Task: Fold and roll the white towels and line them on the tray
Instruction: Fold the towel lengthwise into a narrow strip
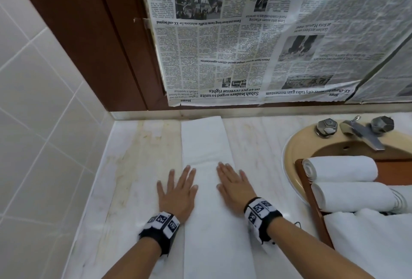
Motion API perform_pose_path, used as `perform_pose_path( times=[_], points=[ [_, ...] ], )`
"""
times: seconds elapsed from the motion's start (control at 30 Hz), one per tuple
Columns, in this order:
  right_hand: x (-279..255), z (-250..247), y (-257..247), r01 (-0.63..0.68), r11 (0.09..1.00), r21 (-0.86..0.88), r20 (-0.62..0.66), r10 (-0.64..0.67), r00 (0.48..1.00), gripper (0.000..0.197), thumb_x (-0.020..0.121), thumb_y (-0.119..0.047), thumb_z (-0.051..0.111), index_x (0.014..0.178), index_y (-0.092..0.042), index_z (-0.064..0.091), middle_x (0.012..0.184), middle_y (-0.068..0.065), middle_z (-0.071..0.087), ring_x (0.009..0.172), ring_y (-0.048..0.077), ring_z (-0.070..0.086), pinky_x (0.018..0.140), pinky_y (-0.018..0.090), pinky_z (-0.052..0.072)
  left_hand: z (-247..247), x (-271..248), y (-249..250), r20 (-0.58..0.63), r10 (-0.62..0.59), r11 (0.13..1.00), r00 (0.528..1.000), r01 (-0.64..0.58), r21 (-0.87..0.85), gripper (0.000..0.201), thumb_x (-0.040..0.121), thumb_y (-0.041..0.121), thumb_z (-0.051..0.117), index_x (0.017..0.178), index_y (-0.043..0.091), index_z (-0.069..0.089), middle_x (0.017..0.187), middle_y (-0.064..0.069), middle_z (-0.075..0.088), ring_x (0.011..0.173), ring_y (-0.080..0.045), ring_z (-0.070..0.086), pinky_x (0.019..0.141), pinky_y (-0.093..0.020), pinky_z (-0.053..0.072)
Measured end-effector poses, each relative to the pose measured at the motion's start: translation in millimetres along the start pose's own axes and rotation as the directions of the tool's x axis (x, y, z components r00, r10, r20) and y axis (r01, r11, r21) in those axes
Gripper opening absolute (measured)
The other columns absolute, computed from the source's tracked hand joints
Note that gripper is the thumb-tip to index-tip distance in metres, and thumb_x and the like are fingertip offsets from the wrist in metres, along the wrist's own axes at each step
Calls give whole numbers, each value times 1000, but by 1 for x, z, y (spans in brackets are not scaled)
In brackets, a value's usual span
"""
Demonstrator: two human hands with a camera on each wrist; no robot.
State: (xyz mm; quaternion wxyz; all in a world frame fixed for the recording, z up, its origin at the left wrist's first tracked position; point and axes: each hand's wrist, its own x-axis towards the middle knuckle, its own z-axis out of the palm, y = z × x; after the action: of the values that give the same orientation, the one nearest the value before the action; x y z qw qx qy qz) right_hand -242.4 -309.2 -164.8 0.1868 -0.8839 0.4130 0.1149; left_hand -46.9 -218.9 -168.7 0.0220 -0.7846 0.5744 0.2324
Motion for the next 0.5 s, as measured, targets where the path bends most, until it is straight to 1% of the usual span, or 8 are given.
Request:
perform_pose_path(
  times=[0.07,0.13,0.23,0.3,0.37,0.4,0.47,0.5],
  points=[
    [-4,-5,20,-88,996,26,-8,88,996,81,83,-55,-13,157,-21,-7,152,-14,-26,143,5,-20,122,41,-7,-5,-2,-12,-6,-75,996,997,74,-42,55,103,52,8,153,46,-15,154,30,-26,150,-20,-20,118,-59,-9],
    [-6,-6,25,-105,994,42,-58,108,992,82,85,-53,-10,157,-18,4,156,-12,-16,150,11,-7,120,39,-6,-10,0,-18,-37,-129,987,991,125,-104,56,104,50,10,155,42,-9,158,26,-23,151,-21,-17,119,-59,-5],
    [0,-5,3,-4,999,-53,-51,1,999,62,102,-44,13,149,-14,40,158,-3,26,143,18,35,114,42,17,-13,9,-4,-68,-24,993,997,16,-121,59,97,56,-1,154,46,-9,158,26,-23,152,-22,-15,119,-59,-1],
    [14,2,-15,51,998,-34,-11,-51,999,56,103,-41,21,145,-16,48,154,-3,37,137,17,44,110,46,34,-8,18,11,-34,70,996,997,-71,-52,63,92,59,-8,153,47,-11,156,26,-27,151,-22,-17,118,-61,-3],
    [30,1,-23,34,999,10,5,-34,999,59,104,-41,13,145,-16,47,154,-5,30,137,16,45,103,48,46,-8,32,21,2,70,998,998,-70,-8,56,100,54,0,154,43,-13,152,27,-30,151,-22,-19,117,-63,-6],
    [38,-2,-22,16,1000,9,9,-16,1000,64,103,-44,4,149,-17,40,156,-6,21,141,16,39,106,50,43,-12,40,23,6,49,999,999,-49,-8,54,103,51,5,154,43,-12,153,28,-29,151,-22,-19,117,-63,-7],
    [53,-10,-10,53,998,-44,21,-52,998,77,93,-54,-14,157,-20,12,157,-11,-7,151,14,11,120,50,17,-23,57,19,4,19,1000,1000,-19,4,54,104,52,10,154,46,-11,156,29,-24,151,-22,-19,117,-62,-9],
    [57,-16,-4,41,998,-40,35,-40,999,82,86,-58,-21,157,-22,0,156,-13,-17,151,13,-2,122,47,5,-28,64,16,7,6,1000,1000,-6,11,54,103,53,10,153,47,-11,157,30,-22,151,-22,-19,116,-62,-10]
  ],
)
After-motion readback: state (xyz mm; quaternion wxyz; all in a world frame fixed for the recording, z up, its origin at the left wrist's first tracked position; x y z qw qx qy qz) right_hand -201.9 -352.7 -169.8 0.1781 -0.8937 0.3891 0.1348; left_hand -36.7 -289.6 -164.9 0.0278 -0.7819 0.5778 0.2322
